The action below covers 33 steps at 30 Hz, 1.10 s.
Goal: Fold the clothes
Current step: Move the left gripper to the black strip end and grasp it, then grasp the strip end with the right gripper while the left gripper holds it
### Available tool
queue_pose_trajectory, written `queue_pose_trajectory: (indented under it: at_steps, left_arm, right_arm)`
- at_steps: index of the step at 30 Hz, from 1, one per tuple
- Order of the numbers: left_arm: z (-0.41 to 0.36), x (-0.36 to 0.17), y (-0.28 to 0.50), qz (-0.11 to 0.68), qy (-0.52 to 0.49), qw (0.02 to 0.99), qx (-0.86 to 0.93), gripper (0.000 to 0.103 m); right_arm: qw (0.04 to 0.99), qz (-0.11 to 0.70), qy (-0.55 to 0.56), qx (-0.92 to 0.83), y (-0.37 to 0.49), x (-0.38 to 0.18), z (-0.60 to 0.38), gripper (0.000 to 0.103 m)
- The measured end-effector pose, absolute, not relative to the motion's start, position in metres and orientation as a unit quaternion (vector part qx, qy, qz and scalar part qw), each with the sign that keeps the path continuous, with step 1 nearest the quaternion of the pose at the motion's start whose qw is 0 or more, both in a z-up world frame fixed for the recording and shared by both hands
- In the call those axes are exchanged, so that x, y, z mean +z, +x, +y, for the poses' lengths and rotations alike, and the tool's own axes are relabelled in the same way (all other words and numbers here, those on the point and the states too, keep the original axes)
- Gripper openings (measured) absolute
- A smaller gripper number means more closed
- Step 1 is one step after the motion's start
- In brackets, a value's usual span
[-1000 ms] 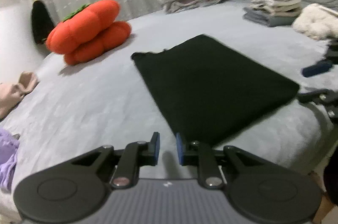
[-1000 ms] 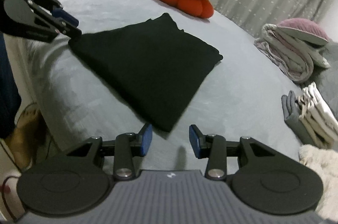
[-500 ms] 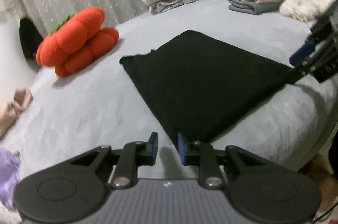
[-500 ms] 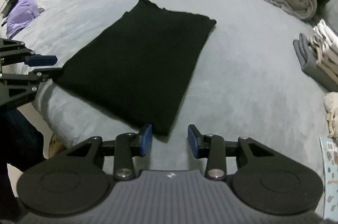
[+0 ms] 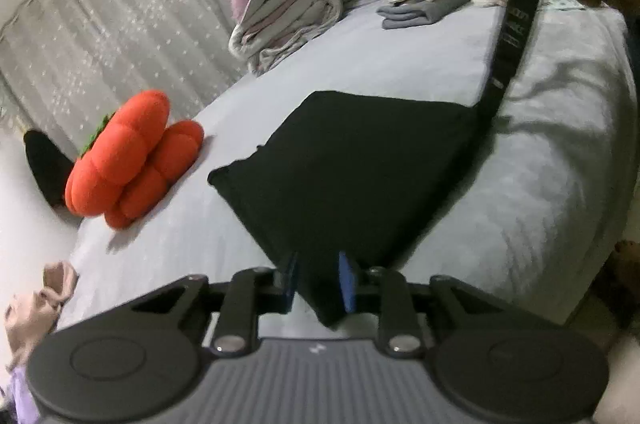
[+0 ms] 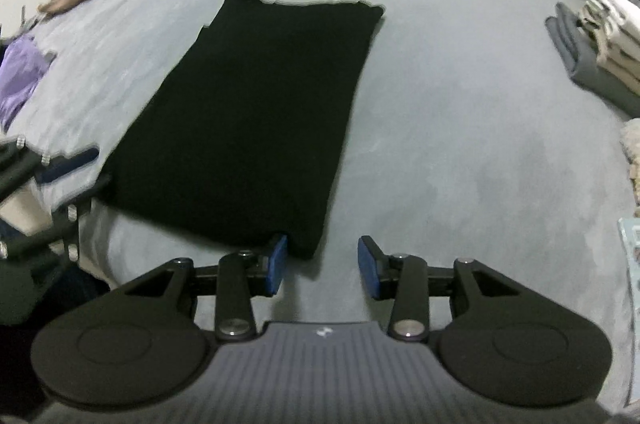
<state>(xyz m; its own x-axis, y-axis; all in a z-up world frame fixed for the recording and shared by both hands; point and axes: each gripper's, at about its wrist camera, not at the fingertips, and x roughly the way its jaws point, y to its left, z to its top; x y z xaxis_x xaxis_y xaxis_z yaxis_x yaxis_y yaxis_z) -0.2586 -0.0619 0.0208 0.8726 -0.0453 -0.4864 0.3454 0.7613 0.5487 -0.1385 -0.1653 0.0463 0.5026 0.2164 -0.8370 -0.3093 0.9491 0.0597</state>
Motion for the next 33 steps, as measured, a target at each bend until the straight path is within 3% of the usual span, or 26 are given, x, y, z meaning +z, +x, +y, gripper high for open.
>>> queue_pose_trajectory:
  at_steps: [5, 10, 33]
  left_arm:
    - [-0.065, 0.017, -0.258, 0.227, 0.346, 0.903, -0.116, 0.025]
    - [-0.065, 0.014, -0.254, 0.23, 0.354, 0.9, -0.112, 0.025]
    - [-0.065, 0.012, -0.254, 0.232, 0.357, 0.898, -0.109, 0.027]
  right_arm:
    - [0.862, 0.487, -0.035, 0.133, -0.125, 0.056, -0.162, 0.043]
    - [0.859, 0.5, -0.02, 0.114, -0.112, 0.066, -0.159, 0.055]
    - [0.857, 0.503, -0.043, 0.1, -0.104, 0.071, -0.147, 0.056]
